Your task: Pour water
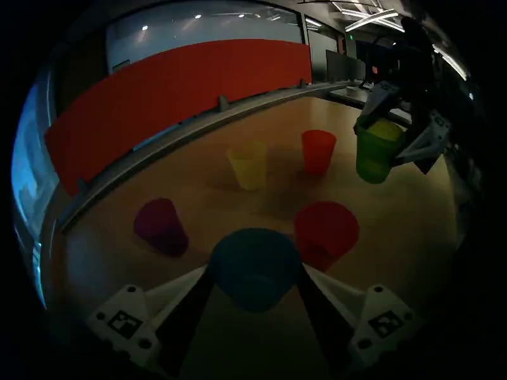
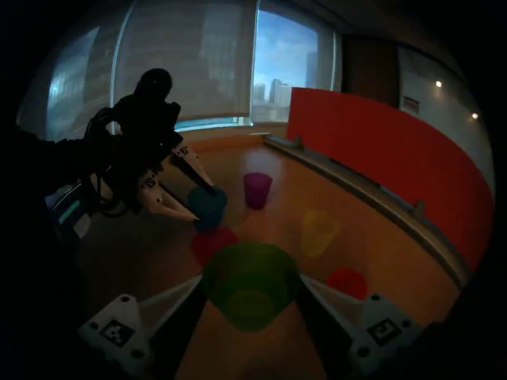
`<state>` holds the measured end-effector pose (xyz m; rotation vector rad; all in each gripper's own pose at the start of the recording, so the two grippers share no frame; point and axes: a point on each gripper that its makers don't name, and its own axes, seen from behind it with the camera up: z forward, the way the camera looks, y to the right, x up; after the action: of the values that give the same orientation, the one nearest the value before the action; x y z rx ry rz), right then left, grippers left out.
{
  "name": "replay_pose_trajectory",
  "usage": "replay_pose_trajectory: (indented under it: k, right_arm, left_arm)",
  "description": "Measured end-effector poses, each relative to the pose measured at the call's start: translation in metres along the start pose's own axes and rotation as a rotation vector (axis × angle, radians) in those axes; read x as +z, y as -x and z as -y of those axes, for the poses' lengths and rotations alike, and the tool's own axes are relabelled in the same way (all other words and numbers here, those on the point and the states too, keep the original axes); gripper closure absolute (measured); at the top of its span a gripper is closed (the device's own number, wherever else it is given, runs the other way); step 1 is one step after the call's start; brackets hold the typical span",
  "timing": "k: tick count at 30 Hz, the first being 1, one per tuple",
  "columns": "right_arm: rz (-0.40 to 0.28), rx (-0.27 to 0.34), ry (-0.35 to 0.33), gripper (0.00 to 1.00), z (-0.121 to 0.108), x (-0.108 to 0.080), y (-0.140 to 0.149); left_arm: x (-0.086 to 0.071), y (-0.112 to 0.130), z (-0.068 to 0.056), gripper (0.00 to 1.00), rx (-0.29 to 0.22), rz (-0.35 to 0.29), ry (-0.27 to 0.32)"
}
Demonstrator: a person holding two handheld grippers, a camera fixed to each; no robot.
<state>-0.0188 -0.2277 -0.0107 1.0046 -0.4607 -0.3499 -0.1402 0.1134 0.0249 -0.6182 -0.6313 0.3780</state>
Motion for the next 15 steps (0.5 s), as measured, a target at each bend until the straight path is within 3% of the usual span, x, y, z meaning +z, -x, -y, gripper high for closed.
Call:
replay_pose_trajectory:
  k: [15]
  right_arm:
    - [0.012, 0.004, 0.002, 0.09, -0.002, 0.007, 0.003]
  left_arm:
    - [0.013, 0.013, -0.001, 0.13, -0.022, 0.013, 0.019]
